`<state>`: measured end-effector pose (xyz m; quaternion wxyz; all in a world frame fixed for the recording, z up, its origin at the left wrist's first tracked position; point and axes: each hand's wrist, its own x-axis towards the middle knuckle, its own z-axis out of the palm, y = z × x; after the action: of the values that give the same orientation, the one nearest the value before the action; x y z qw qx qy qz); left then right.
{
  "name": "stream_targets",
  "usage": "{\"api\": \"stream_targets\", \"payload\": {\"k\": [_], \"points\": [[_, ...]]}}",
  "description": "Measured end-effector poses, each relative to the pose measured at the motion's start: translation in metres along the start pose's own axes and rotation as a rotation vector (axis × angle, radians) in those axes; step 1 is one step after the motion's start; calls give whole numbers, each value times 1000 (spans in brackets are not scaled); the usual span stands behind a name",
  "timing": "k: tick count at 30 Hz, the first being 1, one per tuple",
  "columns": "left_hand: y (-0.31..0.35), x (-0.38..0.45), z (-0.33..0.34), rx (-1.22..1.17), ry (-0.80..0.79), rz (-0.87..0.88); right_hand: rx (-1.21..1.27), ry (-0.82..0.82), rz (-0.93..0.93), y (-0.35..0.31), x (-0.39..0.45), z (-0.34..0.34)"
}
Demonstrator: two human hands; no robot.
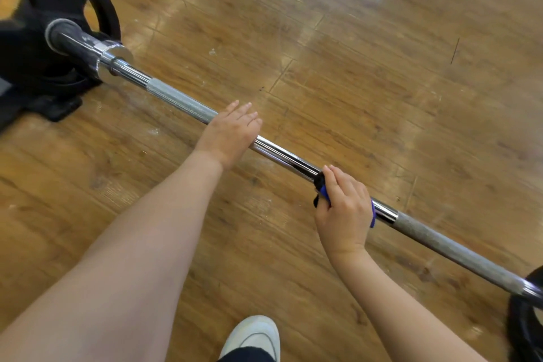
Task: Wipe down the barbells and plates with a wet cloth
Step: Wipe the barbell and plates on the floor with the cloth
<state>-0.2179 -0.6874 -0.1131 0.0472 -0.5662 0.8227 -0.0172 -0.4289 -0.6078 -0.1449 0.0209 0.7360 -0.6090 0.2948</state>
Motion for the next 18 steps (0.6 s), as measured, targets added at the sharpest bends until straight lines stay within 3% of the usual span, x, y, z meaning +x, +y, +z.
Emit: {"api": "stream_targets", "payload": {"k": [9, 13, 18], "points": [[-9, 9, -6, -23, -103, 74, 10, -159, -78, -73, 48, 41], [-4, -5, 1, -51, 26, -30, 20, -169, -126, -51, 36, 30], [-8, -18, 4, 82, -12, -79, 0, -52, -94, -16, 13, 7]]}}
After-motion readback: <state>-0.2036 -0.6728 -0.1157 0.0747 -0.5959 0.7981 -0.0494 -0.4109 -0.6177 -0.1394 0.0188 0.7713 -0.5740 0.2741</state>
